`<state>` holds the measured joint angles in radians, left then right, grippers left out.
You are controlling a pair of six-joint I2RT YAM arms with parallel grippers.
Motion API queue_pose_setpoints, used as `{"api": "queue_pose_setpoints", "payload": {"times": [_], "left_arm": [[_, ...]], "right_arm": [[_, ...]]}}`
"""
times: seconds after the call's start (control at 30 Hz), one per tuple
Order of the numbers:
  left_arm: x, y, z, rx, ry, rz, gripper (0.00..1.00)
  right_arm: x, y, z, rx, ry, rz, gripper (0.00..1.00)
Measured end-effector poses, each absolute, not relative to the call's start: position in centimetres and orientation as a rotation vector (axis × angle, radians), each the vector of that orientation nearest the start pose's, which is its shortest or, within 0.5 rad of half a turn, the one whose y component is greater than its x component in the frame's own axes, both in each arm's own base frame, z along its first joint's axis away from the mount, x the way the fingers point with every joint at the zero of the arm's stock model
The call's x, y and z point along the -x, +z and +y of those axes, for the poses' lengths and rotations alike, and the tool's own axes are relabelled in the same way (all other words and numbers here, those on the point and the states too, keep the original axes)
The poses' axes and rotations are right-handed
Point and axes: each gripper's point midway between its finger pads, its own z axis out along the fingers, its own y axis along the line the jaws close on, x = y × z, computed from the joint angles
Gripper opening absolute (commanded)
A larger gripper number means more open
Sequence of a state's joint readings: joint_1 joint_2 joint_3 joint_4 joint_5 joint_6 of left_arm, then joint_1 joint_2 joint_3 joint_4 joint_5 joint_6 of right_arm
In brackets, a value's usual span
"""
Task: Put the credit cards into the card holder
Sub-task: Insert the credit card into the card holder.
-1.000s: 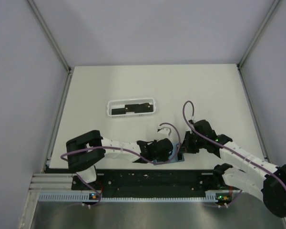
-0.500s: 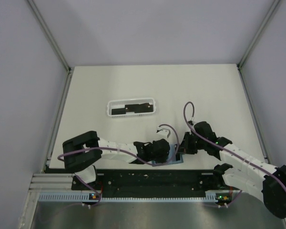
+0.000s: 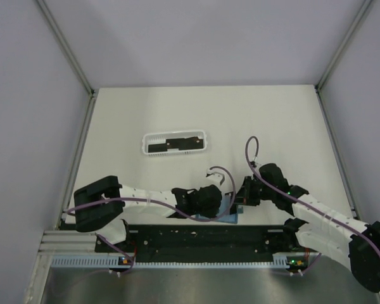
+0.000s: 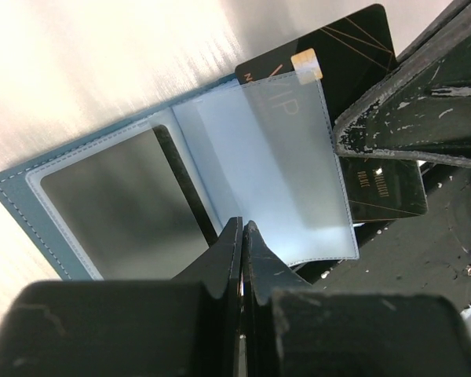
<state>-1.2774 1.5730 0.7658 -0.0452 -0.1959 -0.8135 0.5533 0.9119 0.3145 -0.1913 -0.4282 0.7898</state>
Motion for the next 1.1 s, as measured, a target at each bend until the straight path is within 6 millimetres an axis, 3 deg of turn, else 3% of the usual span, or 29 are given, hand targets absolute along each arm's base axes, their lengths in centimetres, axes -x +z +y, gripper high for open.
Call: {"api": "queue_pose_setpoints", "payload": {"times": [0.2, 0.4, 0.57, 0.67, 0.93, 1.1], "left_arm": [[-11.4, 3.8, -35.7, -0.488, -0.691, 2.481, 0.00], [-12.3, 8.4, -35.4, -0.420, -0.764, 2.371, 0.00], [-13.1, 11.5, -33.4, -0.337, -0.787, 2.277, 0.00], [-13.3, 11.3, -31.7, -0.305, -0.748, 2.270, 0.00], [-12.6, 6.8, -27.1, -0.257, -0.586, 2.365, 0.00], [-12.3, 5.6, -25.4, -0.224, -0.540, 2.395, 0.00]], "right_arm": [[-14.2, 5.9, 21.0, -0.081, 1.139, 2.566, 0.00], [-14.4, 6.8, 21.7, -0.091, 1.208, 2.534, 0.00], [-14.7, 7.6, 22.5, -0.089, 1.252, 2.496, 0.00], [-14.7, 7.4, 23.0, -0.083, 1.258, 2.501, 0.00], [-13.5, 4.5, 24.0, -0.075, 1.176, 2.618, 0.00], [-14.0, 4.1, 24.6, -0.089, 1.169, 2.607, 0.00]]}}
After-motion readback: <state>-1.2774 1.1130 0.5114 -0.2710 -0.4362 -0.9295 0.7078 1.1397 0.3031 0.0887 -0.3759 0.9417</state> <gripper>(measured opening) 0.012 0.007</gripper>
